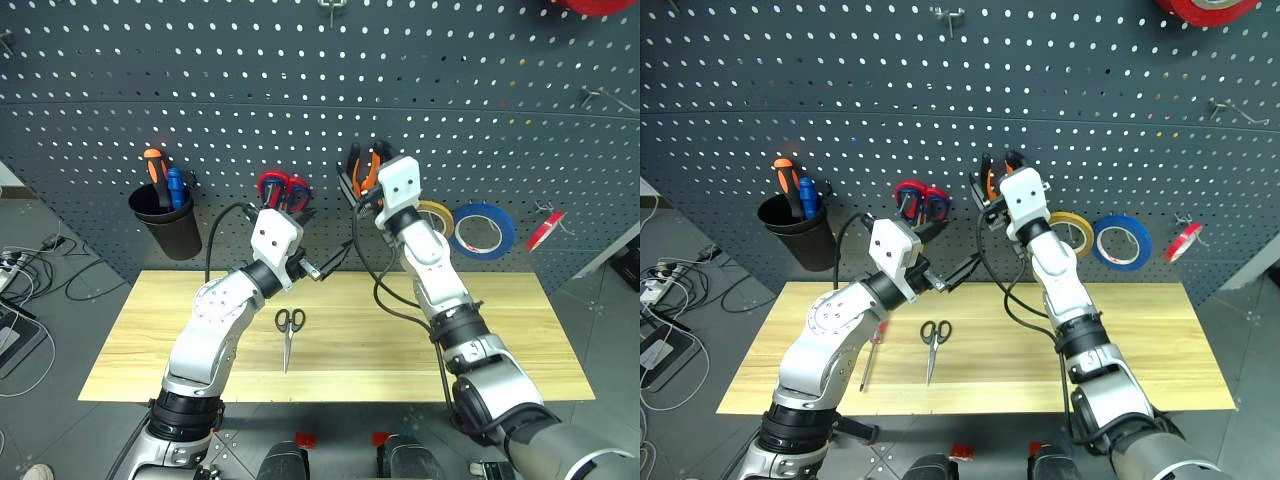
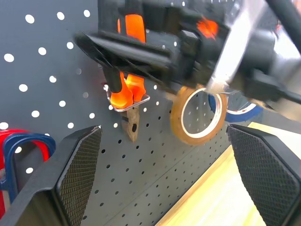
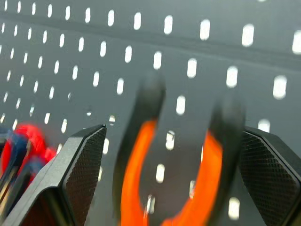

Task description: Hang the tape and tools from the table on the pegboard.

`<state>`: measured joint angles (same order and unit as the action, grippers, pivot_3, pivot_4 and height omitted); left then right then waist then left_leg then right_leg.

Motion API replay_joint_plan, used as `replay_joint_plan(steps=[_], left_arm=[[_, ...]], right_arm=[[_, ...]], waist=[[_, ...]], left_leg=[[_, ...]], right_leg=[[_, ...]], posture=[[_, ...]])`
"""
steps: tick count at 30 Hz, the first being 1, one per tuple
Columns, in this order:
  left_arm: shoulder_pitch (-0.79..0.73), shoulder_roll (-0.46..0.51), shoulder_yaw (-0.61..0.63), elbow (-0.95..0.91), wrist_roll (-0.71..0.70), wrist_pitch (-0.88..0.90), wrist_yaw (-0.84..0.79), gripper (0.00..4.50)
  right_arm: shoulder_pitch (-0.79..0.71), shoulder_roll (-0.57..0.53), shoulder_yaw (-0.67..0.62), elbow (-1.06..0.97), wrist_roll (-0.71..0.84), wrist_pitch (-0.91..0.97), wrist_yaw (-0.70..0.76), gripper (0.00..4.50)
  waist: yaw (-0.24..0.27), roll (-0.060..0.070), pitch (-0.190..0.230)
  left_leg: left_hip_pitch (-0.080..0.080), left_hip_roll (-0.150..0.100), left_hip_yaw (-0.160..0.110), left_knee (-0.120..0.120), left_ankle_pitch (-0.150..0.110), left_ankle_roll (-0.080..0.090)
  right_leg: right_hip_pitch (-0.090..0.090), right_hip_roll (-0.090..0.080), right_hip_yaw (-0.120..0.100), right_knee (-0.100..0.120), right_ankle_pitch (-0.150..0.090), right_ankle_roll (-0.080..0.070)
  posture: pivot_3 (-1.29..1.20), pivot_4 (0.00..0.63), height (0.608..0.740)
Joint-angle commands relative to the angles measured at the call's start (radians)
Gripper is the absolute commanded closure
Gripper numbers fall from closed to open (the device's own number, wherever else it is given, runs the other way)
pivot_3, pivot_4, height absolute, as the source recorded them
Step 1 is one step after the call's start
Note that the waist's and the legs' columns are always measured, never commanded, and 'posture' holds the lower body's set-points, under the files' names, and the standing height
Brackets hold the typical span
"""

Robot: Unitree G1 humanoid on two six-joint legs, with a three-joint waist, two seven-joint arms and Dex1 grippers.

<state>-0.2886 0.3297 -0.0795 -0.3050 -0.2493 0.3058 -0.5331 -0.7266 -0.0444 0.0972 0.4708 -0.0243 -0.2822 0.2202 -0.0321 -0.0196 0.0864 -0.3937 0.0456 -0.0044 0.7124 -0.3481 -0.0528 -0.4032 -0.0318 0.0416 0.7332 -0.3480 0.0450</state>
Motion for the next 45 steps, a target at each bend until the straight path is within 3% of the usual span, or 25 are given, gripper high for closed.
replay_joint_plan(steps=[1,8,12,19,22,29,36,45], left_arm=[[0.012,0.002,0.004,-0.058,-0.013,0.008,0.003,0.0],[0.061,0.006,0.001,-0.094,-0.022,0.036,-0.003,0.0],[0.075,0.005,0.008,-0.083,-0.01,0.049,0.02,0.0],[0.159,-0.022,-0.06,-0.057,0.1,0.161,0.151,0.0],[0.186,-0.062,-0.069,-0.055,0.124,0.277,0.229,0.0],[0.214,-0.088,-0.062,-0.072,0.174,0.493,0.336,0.0],[0.202,-0.042,-0.063,-0.045,0.197,0.596,0.335,0.0],[0.174,-0.006,-0.109,0.001,0.245,0.614,0.333,0.0]], right_arm=[[0.043,-0.03,-0.013,-0.172,0.052,0.08,0.06,0.07],[0.174,-0.078,-0.003,-0.445,0.132,0.305,0.142,0.07],[0.233,-0.121,0.023,-0.586,0.175,0.425,0.214,0.07],[0.414,-0.316,0.085,-0.813,0.248,0.582,0.426,0.07],[0.51,-0.411,0.105,-0.883,0.256,0.56,0.516,0.07],[0.633,-0.515,0.123,-0.946,0.274,0.462,0.644,0.07],[0.657,-0.506,0.183,-0.881,0.217,0.35,0.675,0.07],[0.614,-0.446,0.211,-0.814,0.19,0.35,0.644,0.07]], waist=[[0.0,0.001,0.0],[0.002,0.007,0.006],[0.006,0.018,0.022],[0.008,0.022,0.083],[0.007,0.02,0.128],[0.0,0.012,0.208],[0.001,0.009,0.259],[0.003,0.008,0.299]], left_leg=[[0.0,0.0,-0.001,0.0,0.0,0.0],[0.0,-0.001,-0.01,-0.001,0.0,0.0],[0.002,-0.003,-0.016,-0.002,0.0,0.001],[0.009,-0.006,-0.021,-0.001,-0.002,0.004],[0.009,-0.006,-0.024,-0.001,-0.003,0.005],[0.009,-0.004,-0.024,0.002,-0.003,0.005],[0.01,0.0,-0.022,0.002,-0.002,0.004],[0.01,0.002,-0.021,0.003,-0.001,0.002]], right_leg=[[0.0,0.0,0.0,0.0,0.0,0.0],[0.003,0.002,-0.001,-0.002,0.0,0.0],[0.016,0.003,0.0,-0.02,0.0,-0.001],[0.029,0.003,0.001,-0.027,-0.001,-0.001],[0.034,0.003,0.001,-0.036,-0.001,-0.002],[0.034,0.006,0.003,-0.035,-0.001,-0.002],[0.033,0.008,0.003,-0.034,-0.001,-0.002],[0.03,0.007,0.003,-0.031,-0.001,-0.002]], posture=[[0.12,0.121,0.74],[0.1,0.153,0.74],[0.08,0.181,0.74],[0.05,0.257,0.74],[0.02,0.323,0.74],[-0.01,0.392,0.74],[-0.03,0.429,0.74],[-0.03,0.456,0.74]])
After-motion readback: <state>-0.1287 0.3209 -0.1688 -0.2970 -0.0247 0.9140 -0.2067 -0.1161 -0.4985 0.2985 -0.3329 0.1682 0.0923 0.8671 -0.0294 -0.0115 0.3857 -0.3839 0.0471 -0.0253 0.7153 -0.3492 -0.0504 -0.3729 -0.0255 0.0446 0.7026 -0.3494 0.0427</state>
